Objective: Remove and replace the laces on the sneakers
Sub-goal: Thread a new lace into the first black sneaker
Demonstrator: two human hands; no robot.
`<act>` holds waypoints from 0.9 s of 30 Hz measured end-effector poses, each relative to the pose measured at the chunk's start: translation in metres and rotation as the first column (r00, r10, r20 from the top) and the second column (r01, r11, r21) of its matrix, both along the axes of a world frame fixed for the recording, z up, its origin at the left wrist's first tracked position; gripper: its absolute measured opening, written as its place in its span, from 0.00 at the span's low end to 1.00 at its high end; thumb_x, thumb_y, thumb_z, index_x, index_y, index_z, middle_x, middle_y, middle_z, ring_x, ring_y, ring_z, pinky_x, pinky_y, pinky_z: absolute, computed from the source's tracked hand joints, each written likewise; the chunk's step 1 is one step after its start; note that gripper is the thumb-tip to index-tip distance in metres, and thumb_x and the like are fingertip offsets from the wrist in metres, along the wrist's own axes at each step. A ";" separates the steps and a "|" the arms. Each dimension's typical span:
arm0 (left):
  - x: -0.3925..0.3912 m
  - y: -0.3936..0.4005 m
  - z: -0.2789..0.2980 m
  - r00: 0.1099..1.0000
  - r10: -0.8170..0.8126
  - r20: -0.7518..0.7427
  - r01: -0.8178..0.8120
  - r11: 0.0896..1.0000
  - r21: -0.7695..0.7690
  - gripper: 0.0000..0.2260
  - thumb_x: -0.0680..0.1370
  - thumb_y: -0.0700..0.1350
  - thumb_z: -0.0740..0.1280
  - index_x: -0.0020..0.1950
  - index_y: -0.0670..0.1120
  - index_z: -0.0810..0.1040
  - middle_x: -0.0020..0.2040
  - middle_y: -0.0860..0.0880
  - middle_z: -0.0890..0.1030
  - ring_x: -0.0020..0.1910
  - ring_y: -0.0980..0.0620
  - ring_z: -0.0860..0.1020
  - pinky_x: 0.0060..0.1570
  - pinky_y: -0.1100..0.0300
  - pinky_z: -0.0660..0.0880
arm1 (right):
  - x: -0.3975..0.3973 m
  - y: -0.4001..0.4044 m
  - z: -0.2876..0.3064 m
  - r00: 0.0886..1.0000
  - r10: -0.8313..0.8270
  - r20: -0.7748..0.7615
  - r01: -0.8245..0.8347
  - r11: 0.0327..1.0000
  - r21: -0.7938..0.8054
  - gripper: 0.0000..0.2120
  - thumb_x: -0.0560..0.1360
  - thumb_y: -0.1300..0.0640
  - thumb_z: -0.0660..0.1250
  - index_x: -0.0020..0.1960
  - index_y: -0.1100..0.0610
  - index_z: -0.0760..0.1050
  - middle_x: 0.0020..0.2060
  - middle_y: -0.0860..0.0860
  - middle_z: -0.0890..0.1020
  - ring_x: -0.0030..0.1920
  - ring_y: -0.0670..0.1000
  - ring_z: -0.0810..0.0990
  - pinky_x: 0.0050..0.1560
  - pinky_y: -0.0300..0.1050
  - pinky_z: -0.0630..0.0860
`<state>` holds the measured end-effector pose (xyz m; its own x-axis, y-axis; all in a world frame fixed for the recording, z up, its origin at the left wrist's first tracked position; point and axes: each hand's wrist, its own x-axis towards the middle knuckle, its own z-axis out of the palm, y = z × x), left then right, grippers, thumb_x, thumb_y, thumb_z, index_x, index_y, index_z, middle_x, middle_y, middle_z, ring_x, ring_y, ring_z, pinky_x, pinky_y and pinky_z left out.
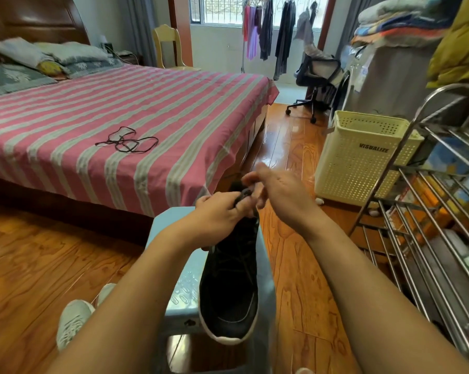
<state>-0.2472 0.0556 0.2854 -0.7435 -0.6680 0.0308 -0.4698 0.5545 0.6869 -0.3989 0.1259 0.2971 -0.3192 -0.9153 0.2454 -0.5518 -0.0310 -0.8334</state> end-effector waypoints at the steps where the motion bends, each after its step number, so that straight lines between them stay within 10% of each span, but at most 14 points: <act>1: 0.002 -0.003 -0.003 0.998 0.020 -0.052 -0.019 1.000 0.011 0.20 0.85 0.59 0.55 0.45 0.52 0.80 0.36 0.57 0.77 0.38 0.59 0.74 0.60 0.44 0.70 | -0.008 -0.001 -0.003 0.990 -0.122 -0.064 0.121 0.992 -0.024 0.24 0.84 0.40 0.53 0.50 0.52 0.84 0.33 0.51 0.83 0.39 0.50 0.83 0.47 0.51 0.78; 6: 0.019 -0.005 -0.005 0.917 0.250 -0.311 -0.085 0.884 0.460 0.24 0.86 0.58 0.53 0.52 0.48 0.86 0.39 0.47 0.77 0.44 0.52 0.79 0.49 0.61 0.69 | -0.036 0.006 -0.006 0.798 -0.382 -0.466 0.422 0.906 -0.020 0.24 0.83 0.46 0.58 0.34 0.58 0.77 0.30 0.53 0.78 0.37 0.57 0.78 0.41 0.49 0.72; 10: 0.022 -0.006 -0.004 0.911 0.196 -0.364 -0.004 0.884 0.467 0.10 0.83 0.45 0.66 0.49 0.44 0.85 0.40 0.48 0.82 0.44 0.59 0.81 0.49 0.69 0.71 | -0.028 0.018 0.002 0.754 -0.136 -0.643 0.413 0.858 0.304 0.18 0.79 0.43 0.66 0.33 0.50 0.76 0.38 0.48 0.78 0.46 0.53 0.76 0.52 0.52 0.77; 16: 0.026 -0.004 -0.002 0.961 0.082 -0.265 0.014 0.940 0.342 0.07 0.76 0.34 0.74 0.46 0.45 0.86 0.43 0.48 0.87 0.48 0.55 0.85 0.51 0.63 0.79 | 0.009 0.008 -0.006 0.960 0.161 -0.229 -0.120 0.976 0.182 0.10 0.78 0.56 0.70 0.58 0.49 0.84 0.46 0.41 0.82 0.46 0.38 0.79 0.50 0.39 0.77; 23: 0.028 -0.001 -0.006 0.912 0.209 -0.353 -0.073 0.929 0.363 0.06 0.74 0.32 0.75 0.43 0.42 0.82 0.41 0.46 0.85 0.44 0.52 0.85 0.49 0.58 0.80 | 0.011 0.000 -0.023 0.994 0.045 -0.102 -0.031 0.990 0.138 0.07 0.76 0.57 0.71 0.51 0.51 0.86 0.43 0.44 0.86 0.46 0.41 0.83 0.52 0.44 0.81; 27: 0.006 0.003 -0.025 0.813 0.334 -0.477 -0.446 0.884 -0.140 0.11 0.72 0.34 0.71 0.39 0.44 0.70 0.35 0.47 0.75 0.35 0.49 0.72 0.35 0.53 0.70 | 0.011 0.003 -0.016 0.992 0.114 0.049 -0.121 0.976 0.182 0.06 0.79 0.59 0.69 0.52 0.56 0.85 0.44 0.48 0.86 0.45 0.44 0.83 0.48 0.40 0.80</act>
